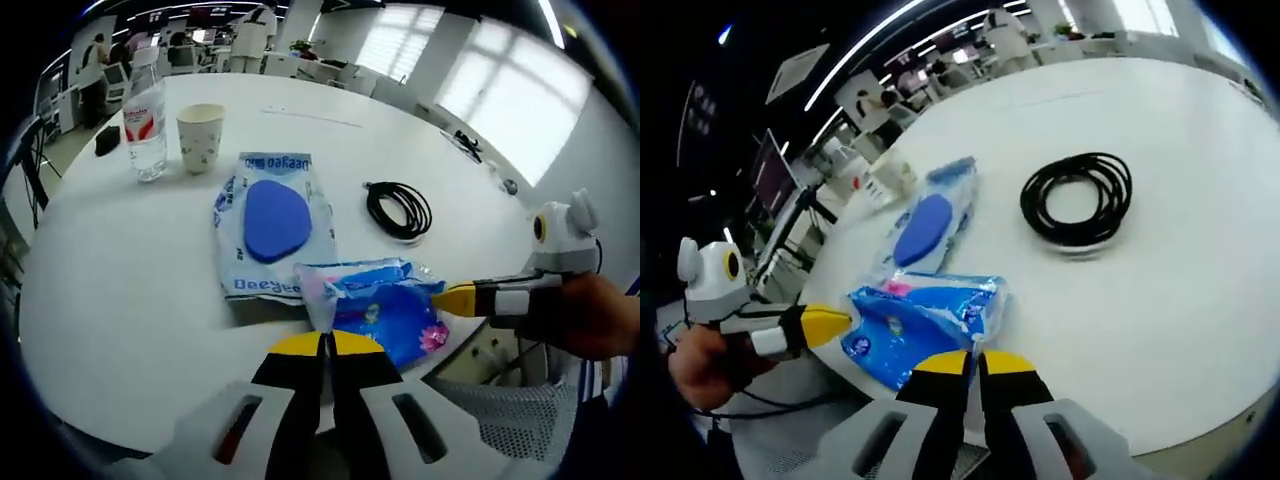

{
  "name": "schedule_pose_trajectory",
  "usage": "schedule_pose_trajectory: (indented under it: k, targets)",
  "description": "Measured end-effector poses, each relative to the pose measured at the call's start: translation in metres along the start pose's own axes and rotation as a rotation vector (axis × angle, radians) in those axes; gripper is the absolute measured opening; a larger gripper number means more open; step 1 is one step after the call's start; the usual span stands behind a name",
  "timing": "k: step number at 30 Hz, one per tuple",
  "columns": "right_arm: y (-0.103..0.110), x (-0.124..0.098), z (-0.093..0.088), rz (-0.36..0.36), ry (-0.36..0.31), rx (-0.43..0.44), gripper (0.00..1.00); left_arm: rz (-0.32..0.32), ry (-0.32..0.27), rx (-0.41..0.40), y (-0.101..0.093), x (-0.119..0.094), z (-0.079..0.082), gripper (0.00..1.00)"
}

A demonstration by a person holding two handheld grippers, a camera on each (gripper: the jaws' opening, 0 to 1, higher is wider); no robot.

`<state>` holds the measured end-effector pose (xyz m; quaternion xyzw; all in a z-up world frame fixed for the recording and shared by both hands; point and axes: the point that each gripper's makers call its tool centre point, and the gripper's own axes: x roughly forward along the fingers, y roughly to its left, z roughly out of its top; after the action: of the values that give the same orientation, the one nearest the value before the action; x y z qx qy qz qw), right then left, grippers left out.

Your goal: Arrange the tabletop items into an orderly group along one side of the table until the central work area is clear of visible clutter.

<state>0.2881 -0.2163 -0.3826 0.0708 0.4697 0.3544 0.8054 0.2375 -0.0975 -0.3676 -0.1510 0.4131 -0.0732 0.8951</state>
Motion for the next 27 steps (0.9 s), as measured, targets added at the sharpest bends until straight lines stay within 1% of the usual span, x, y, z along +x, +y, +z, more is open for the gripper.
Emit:
schedule_pose_trajectory:
  k: [2, 5, 6, 8, 11, 13, 15, 18, 19, 23, 27]
  targets:
    - [-0.001, -0.001, 0.005, -0.011, -0.025, -0.016, 0.0, -0.008, 0.001, -0.004, -0.002, 0.0, -0.002, 0.0]
    - [-0.005, -0.002, 0.008, -0.012, -0.042, -0.011, 0.0, -0.016, 0.007, 0.015, -0.01, 0.004, -0.001, 0.0]
    - [-0.01, -0.002, 0.01, -0.015, -0.053, -0.009, 0.0, -0.02, 0.007, 0.018, -0.011, 0.005, 0.0, 0.0]
    - [-0.011, -0.003, 0.011, -0.016, -0.06, -0.006, 0.0, -0.029, 0.007, 0.015, -0.013, 0.006, 0.0, 0.0]
    - [-0.018, -0.004, 0.015, -0.029, -0.077, 0.016, 0.0, -0.051, 0.008, 0.006, -0.02, 0.008, 0.001, 0.0]
    - [-0.021, -0.005, 0.019, -0.036, -0.091, 0.035, 0.0, -0.055, 0.014, 0.015, -0.024, 0.009, 0.001, 0.0]
    - [-0.02, -0.006, 0.02, -0.039, -0.099, 0.036, 0.0, -0.058, 0.017, 0.028, -0.024, 0.009, 0.002, 0.01]
    - [-0.02, -0.008, 0.023, -0.045, -0.104, 0.031, 0.0, -0.067, 0.015, 0.023, -0.025, 0.011, 0.005, 0.01]
    - [-0.021, -0.009, 0.025, -0.048, -0.108, 0.034, 0.0, -0.07, 0.014, 0.021, -0.028, 0.011, 0.005, 0.01]
    - [-0.028, -0.01, 0.032, -0.055, -0.119, 0.048, 0.0, -0.079, 0.015, 0.018, -0.029, 0.012, 0.007, 0.03]
    - [-0.032, -0.008, 0.043, -0.064, -0.129, 0.036, 0.0, -0.08, 0.026, 0.024, -0.029, 0.015, 0.005, 0.05]
